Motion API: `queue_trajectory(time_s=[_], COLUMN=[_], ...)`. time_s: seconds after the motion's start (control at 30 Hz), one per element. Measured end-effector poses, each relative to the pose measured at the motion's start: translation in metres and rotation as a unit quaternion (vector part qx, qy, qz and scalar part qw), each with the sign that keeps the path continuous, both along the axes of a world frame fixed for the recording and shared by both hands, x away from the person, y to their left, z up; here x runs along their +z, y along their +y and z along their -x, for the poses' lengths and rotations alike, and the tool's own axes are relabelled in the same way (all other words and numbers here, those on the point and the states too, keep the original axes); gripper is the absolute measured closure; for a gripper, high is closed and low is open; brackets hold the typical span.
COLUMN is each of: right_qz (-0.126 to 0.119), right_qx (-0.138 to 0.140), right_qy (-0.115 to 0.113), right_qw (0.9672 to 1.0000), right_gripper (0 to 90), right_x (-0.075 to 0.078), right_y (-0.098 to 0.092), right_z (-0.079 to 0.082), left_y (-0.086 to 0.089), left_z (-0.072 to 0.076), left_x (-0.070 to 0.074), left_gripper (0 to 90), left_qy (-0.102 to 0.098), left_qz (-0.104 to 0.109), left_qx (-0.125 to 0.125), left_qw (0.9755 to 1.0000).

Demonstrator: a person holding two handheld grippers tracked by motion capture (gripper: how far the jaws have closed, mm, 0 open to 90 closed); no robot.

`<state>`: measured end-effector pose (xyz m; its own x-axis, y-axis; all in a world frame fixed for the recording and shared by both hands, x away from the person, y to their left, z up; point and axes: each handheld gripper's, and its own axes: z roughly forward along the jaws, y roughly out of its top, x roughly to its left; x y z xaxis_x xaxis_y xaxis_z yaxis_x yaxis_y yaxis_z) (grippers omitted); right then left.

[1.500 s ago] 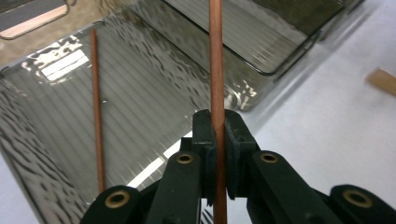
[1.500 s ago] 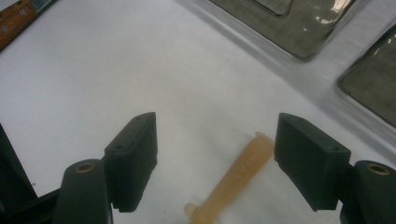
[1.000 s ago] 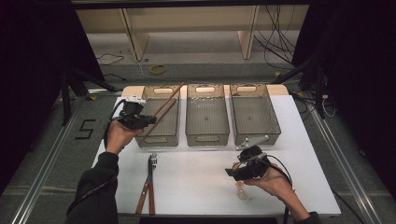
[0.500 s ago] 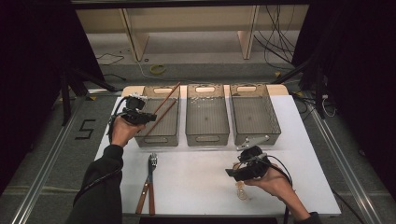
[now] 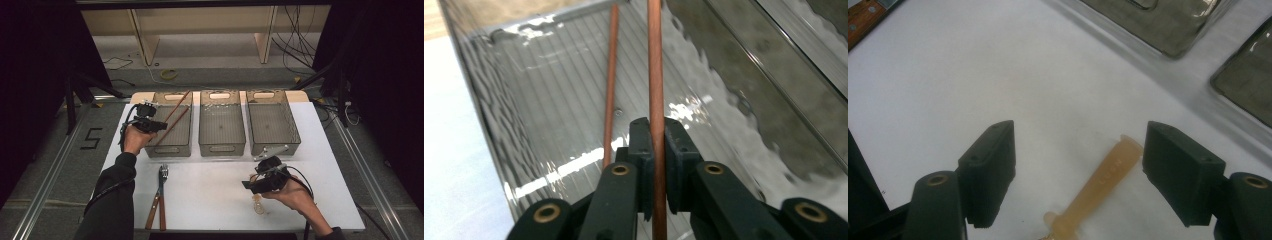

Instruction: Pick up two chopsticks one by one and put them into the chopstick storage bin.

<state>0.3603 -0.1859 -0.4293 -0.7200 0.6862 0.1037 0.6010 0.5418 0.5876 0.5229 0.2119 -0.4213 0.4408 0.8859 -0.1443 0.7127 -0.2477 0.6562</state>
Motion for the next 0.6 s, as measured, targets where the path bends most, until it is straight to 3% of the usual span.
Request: queue_trajectory(time_s=[0.13,0.23,0.43,0.6], right_qz=[0.000,0.000,0.003,0.007], right_qx=[0.001,-0.002,-0.012,-0.018], right_qy=[-0.002,-0.002,-0.001,-0.001], right_qw=[1.0000,1.0000,0.9999,0.9998], right_gripper=[30.2,30.3,30.3,30.3], right_x=[0.000,0.000,0.001,0.000], right_y=[-0.001,-0.002,-0.004,-0.004], right_z=[-0.001,-0.001,-0.002,-0.003], left_y=[-0.001,-0.002,-0.004,-0.003], left_z=[0.001,0.005,0.022,0.041], left_x=[0.002,0.006,0.017,0.026], left_gripper=[61.0,53.9,35.5,28.1], left_qy=[-0.007,-0.008,-0.026,-0.041], left_qz=[0.011,0.025,0.041,0.060], left_qx=[0.010,-0.007,-0.014,-0.023], left_qw=[0.9999,0.9996,0.9987,0.9971])
